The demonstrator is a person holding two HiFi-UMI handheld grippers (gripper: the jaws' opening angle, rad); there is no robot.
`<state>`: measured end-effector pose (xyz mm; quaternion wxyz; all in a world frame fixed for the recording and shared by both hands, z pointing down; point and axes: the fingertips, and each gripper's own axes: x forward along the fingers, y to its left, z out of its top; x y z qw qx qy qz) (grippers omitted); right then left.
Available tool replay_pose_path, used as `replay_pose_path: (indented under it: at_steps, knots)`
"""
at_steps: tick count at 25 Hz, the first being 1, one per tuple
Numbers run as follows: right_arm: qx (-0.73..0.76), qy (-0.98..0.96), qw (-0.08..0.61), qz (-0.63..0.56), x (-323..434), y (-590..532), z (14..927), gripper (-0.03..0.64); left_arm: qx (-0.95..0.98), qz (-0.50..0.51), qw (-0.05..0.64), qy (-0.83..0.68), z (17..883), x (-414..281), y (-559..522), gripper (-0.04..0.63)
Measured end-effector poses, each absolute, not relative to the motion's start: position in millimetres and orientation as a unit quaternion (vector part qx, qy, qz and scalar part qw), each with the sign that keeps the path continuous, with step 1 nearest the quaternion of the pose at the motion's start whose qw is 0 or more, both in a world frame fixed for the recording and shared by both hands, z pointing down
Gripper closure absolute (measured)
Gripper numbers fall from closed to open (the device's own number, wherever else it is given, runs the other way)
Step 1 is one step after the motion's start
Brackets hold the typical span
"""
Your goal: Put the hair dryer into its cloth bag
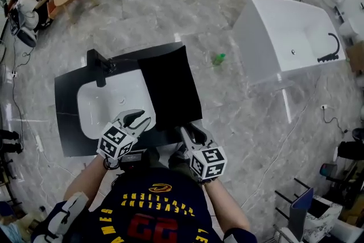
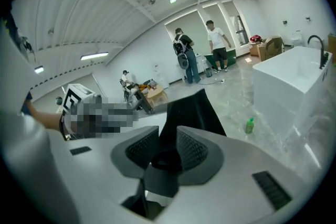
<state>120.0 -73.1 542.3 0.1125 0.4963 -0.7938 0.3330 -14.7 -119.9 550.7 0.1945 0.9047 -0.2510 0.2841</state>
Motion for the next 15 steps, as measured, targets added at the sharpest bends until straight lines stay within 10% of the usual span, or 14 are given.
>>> replay_pose_path:
  at_steps: [15]
  knots:
    - [0.437,-0.892,-0.009,0.118,41,-111,320,0.609,0.932,0.032,0.097,-0.348,319,-33,-99,0.592]
